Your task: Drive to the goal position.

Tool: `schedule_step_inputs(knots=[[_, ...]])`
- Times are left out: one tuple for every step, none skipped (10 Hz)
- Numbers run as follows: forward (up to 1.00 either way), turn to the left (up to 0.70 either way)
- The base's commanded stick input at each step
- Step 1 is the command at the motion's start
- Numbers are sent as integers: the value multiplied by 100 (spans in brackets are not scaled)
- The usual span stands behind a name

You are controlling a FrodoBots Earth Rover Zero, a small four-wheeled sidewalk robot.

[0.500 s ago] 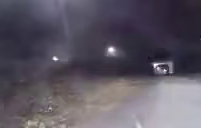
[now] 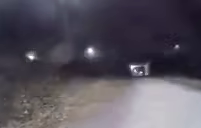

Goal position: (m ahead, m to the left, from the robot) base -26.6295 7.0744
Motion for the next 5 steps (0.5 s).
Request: schedule_step_inputs(knots=[[0, -7], [0, -8], [0, -10], [0, -19], [0, -22]])
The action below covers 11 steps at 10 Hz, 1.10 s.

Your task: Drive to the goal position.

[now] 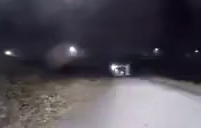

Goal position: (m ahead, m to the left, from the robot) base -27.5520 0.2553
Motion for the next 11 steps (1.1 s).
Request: schedule_step_inputs(knots=[[0, -25], [0, -28], [0, -30], [0, -33], [0, -34], [0, -35], [0, -35], [0, -35], [0, -35], [0, -35], [0, -35]])
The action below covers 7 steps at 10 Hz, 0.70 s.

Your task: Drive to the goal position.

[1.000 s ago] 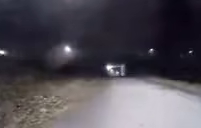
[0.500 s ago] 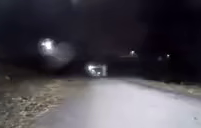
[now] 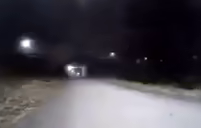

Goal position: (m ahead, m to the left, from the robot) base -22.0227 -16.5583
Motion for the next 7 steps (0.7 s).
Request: schedule_step_inputs(knots=[[0, -35], [0, -35], [0, -35], [0, -35], [0, -36], [0, -37], [0, -38]])
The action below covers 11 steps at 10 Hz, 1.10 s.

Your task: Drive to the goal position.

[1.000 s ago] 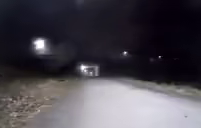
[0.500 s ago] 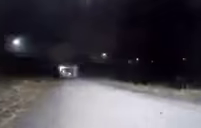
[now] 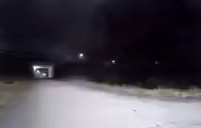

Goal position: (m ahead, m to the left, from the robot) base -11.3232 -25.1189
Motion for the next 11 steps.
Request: schedule_step_inputs(knots=[[0, -40], [0, -40], [0, -40], [0, -40], [0, -40], [0, -40], [0, -40], [0, -40], [0, -41], [0, -40], [0, -40]])
